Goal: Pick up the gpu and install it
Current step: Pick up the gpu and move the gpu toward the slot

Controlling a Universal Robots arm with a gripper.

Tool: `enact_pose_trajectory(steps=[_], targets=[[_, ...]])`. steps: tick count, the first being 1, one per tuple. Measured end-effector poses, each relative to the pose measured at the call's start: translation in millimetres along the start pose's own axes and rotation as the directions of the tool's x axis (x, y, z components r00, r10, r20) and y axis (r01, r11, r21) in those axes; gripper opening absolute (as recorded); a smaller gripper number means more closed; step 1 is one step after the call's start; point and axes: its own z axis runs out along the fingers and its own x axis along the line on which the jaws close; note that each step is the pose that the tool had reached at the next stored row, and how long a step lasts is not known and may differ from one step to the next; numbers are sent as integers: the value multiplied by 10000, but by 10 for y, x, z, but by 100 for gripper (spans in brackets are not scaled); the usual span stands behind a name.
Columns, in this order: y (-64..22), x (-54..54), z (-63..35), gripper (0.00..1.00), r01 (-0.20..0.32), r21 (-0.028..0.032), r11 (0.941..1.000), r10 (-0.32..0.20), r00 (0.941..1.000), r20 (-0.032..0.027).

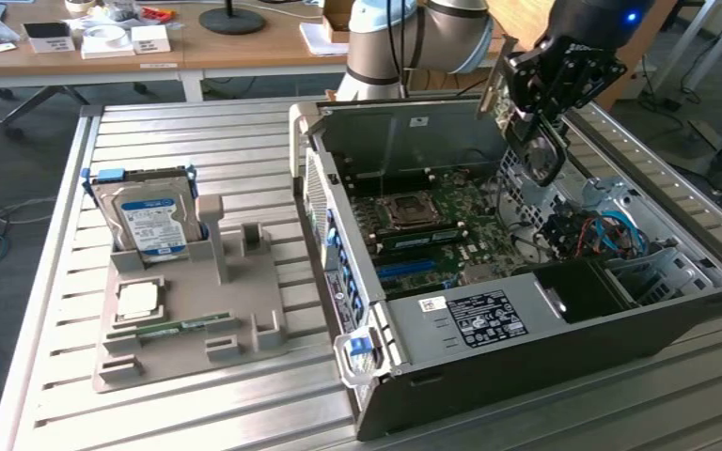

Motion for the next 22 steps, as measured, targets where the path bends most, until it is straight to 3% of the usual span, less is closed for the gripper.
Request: enact_pose_trajectory(steps=[13, 22], targets=[[10, -184, 6, 27, 0, -1, 10000, 0, 10000, -3], [10, -187, 7, 27, -1, 1, 10000, 1, 10000, -3]])
